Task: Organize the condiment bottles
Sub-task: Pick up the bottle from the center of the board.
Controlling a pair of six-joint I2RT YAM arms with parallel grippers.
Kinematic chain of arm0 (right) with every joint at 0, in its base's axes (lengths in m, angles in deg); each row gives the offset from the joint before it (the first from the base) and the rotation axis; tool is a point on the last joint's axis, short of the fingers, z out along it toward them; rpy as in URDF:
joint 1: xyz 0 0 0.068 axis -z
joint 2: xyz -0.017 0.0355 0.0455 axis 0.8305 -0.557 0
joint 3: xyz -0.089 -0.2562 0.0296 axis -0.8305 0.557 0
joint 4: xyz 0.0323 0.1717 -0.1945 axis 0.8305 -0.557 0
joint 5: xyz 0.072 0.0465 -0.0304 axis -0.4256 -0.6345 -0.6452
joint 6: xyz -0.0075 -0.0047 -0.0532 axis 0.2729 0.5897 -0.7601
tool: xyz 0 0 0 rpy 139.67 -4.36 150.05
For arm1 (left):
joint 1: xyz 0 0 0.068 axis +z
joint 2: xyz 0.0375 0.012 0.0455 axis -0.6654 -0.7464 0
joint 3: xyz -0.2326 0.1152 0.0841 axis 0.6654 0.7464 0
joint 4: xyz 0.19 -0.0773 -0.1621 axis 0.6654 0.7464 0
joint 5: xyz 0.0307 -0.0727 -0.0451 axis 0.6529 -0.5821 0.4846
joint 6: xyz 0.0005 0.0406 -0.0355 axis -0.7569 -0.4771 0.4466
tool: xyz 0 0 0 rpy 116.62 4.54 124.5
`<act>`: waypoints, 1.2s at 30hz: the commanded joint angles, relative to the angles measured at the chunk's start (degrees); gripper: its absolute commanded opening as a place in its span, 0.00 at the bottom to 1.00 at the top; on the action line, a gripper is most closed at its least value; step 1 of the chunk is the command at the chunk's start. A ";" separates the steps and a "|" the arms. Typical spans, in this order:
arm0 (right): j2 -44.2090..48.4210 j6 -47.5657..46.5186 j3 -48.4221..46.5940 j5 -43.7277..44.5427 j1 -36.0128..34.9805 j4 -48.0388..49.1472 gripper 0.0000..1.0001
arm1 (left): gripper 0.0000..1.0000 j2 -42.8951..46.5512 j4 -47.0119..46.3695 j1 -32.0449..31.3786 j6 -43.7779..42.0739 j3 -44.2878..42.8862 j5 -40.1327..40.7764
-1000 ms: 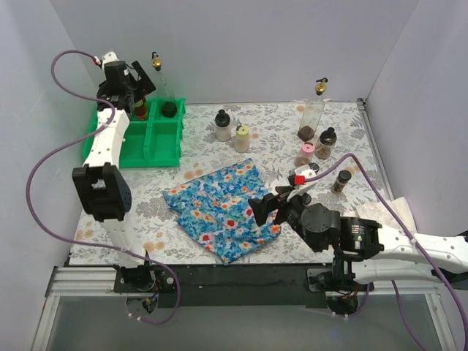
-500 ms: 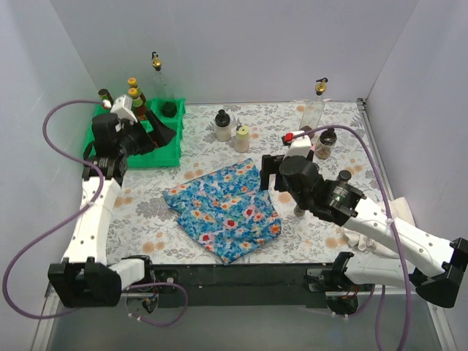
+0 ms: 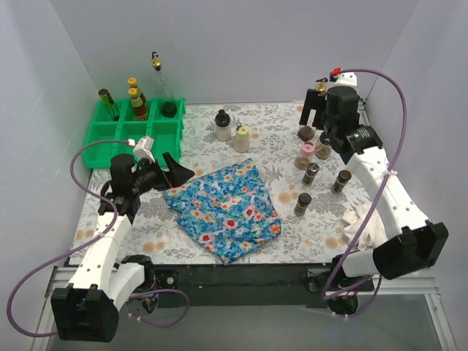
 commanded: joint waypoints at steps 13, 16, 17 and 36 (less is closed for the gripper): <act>-21.31 -9.73 -11.50 -3.19 9.31 22.38 0.92 | 0.98 4.01 -4.49 -0.05 1.76 3.29 -0.10; -23.60 -10.00 -11.23 -3.36 10.18 26.59 0.85 | 0.98 5.77 -4.22 -0.05 1.67 3.47 0.77; -24.47 -10.00 -11.15 -3.88 10.36 27.49 0.82 | 0.98 5.95 -4.13 -0.05 1.58 3.47 0.95; -32.74 -13.87 -12.47 -5.91 11.51 38.31 0.55 | 0.98 3.32 -0.27 -0.05 0.00 1.45 1.74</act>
